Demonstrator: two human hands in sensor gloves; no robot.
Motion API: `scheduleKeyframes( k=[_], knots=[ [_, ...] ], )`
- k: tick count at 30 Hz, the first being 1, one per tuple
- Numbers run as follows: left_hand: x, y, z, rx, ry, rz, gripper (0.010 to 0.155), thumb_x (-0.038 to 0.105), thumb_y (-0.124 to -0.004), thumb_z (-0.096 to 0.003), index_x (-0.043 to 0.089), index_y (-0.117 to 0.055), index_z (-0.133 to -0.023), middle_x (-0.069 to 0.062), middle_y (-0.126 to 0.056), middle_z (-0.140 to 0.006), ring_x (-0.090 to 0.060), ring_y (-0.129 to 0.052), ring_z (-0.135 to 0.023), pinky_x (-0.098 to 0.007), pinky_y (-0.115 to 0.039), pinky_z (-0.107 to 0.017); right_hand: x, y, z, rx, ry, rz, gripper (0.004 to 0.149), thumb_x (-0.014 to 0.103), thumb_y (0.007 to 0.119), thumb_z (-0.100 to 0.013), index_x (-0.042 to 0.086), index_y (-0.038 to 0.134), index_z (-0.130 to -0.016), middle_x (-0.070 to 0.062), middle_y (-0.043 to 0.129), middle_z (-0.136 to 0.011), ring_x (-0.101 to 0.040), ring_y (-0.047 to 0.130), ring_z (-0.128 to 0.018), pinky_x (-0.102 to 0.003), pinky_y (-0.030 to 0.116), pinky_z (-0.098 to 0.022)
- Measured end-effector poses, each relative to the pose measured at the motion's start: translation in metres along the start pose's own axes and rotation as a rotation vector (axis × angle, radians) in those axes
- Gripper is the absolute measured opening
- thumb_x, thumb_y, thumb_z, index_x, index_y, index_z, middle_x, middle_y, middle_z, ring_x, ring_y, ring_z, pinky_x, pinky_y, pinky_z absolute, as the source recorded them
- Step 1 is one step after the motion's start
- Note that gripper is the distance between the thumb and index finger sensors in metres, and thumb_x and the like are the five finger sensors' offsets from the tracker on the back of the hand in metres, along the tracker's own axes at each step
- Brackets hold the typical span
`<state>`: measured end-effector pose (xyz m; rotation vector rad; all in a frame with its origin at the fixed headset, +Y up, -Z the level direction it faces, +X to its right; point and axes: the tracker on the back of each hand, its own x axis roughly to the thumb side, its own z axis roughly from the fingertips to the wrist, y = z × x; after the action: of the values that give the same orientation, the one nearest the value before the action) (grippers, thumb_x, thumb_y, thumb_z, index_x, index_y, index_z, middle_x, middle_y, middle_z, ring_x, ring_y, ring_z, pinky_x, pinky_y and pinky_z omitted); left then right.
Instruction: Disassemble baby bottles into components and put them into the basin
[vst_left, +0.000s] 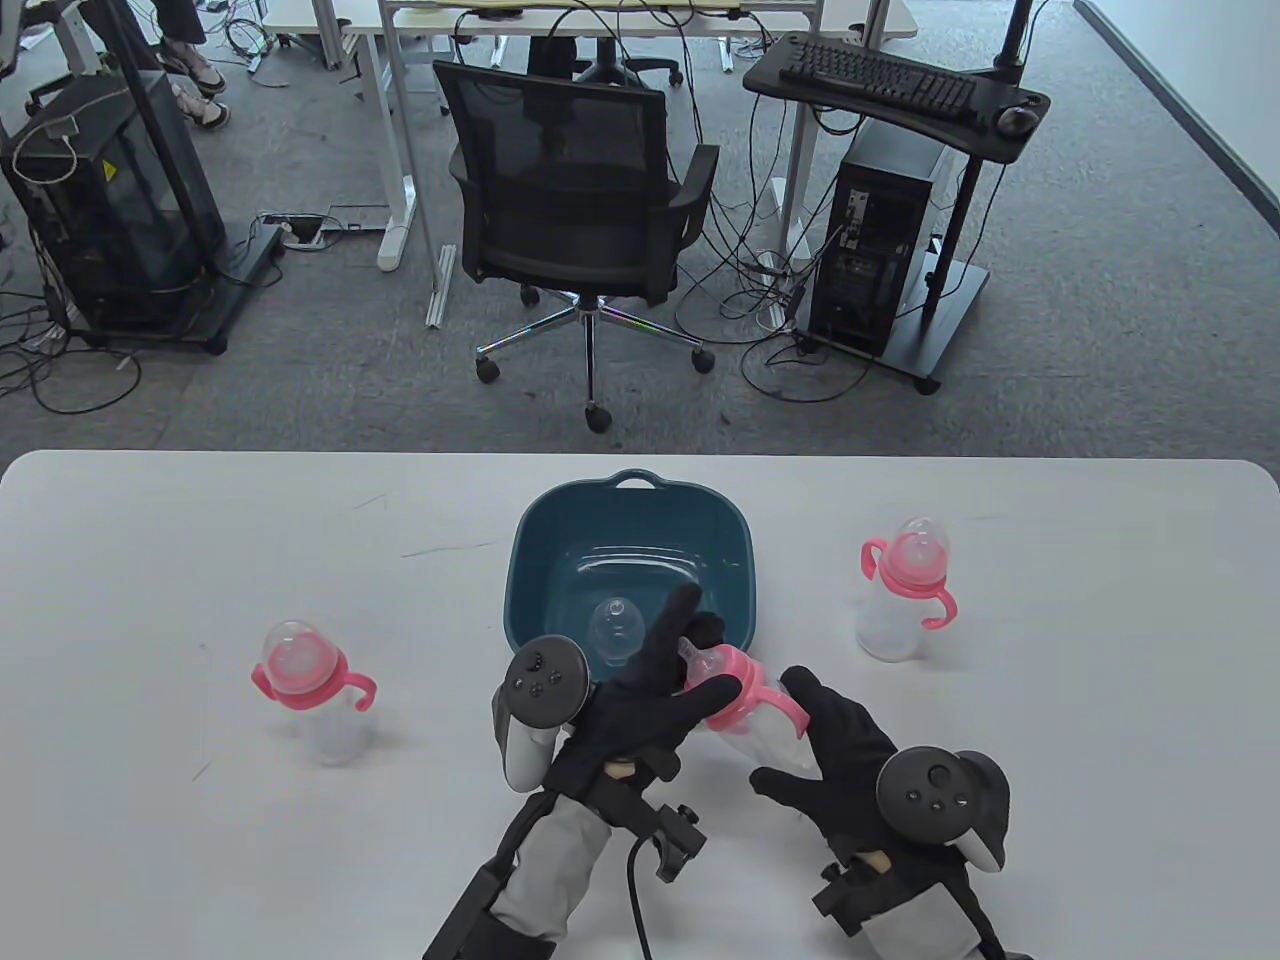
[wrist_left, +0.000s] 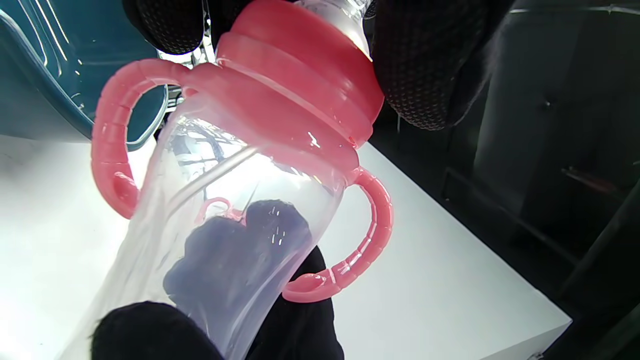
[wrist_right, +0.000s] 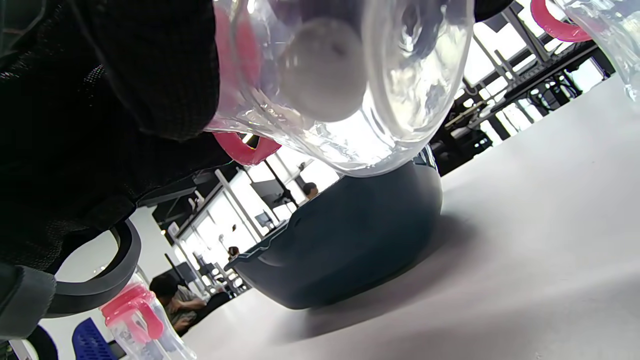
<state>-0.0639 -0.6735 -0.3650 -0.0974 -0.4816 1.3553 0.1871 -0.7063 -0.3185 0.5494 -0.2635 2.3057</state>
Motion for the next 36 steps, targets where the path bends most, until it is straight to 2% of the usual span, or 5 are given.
scheduleKeyframes(
  k=[9,13,25,30,36],
  knots=[
    [0.003,0.008,-0.002,-0.131,0.027,0.022,0.085,0.045,-0.086,-0.0469,0.036,-0.031,-0.112,-0.005,-0.049,-0.113,-0.036,-0.063,-0.108,-0.054,-0.050,-0.076,-0.003,-0.004,0.001,-0.012,0.002,-0.013,0.089,0.041,0.091,-0.046,0.014,0.038,-0.112,-0.017,0.058,-0.108,-0.045,0.061,-0.093,-0.067,0.049,-0.068],
    [0.002,0.014,-0.003,-0.213,0.064,0.022,0.087,0.032,-0.090,-0.0476,0.036,-0.030,-0.111,-0.006,-0.045,-0.114,-0.037,-0.060,-0.110,-0.053,-0.052,-0.076,-0.005,-0.003,0.001,0.000,0.003,-0.012,0.089,0.040,0.091,-0.046,0.014,0.037,-0.112,-0.017,0.058,-0.108,-0.046,0.061,-0.094,-0.067,0.048,-0.068],
    [-0.010,0.010,-0.002,-0.068,0.119,-0.054,0.094,0.048,-0.090,-0.0433,0.032,-0.028,-0.112,-0.002,-0.056,-0.108,-0.034,-0.074,-0.099,-0.054,-0.055,-0.073,-0.008,0.001,0.002,0.019,0.010,0.028,0.089,0.041,0.090,-0.047,0.014,0.035,-0.112,-0.017,0.057,-0.108,-0.045,0.060,-0.094,-0.067,0.047,-0.069],
    [-0.018,0.006,0.000,-0.042,0.104,-0.007,0.102,0.053,-0.090,-0.0422,0.032,-0.017,-0.111,-0.004,-0.038,-0.114,-0.036,-0.059,-0.109,-0.056,-0.049,-0.076,-0.007,0.006,0.002,0.049,0.011,0.029,0.089,0.042,0.089,-0.047,0.015,0.035,-0.112,-0.017,0.057,-0.108,-0.045,0.060,-0.094,-0.067,0.047,-0.069],
    [-0.019,-0.001,-0.001,-0.036,0.073,0.083,0.098,0.049,-0.090,-0.0432,0.031,-0.022,-0.111,-0.001,-0.052,-0.110,-0.033,-0.068,-0.105,-0.056,-0.052,-0.074,-0.009,0.004,0.002,0.059,0.034,0.001,0.088,0.042,0.089,-0.048,0.017,0.034,-0.112,-0.015,0.056,-0.109,-0.044,0.058,-0.096,-0.066,0.046,-0.070]
  ],
)
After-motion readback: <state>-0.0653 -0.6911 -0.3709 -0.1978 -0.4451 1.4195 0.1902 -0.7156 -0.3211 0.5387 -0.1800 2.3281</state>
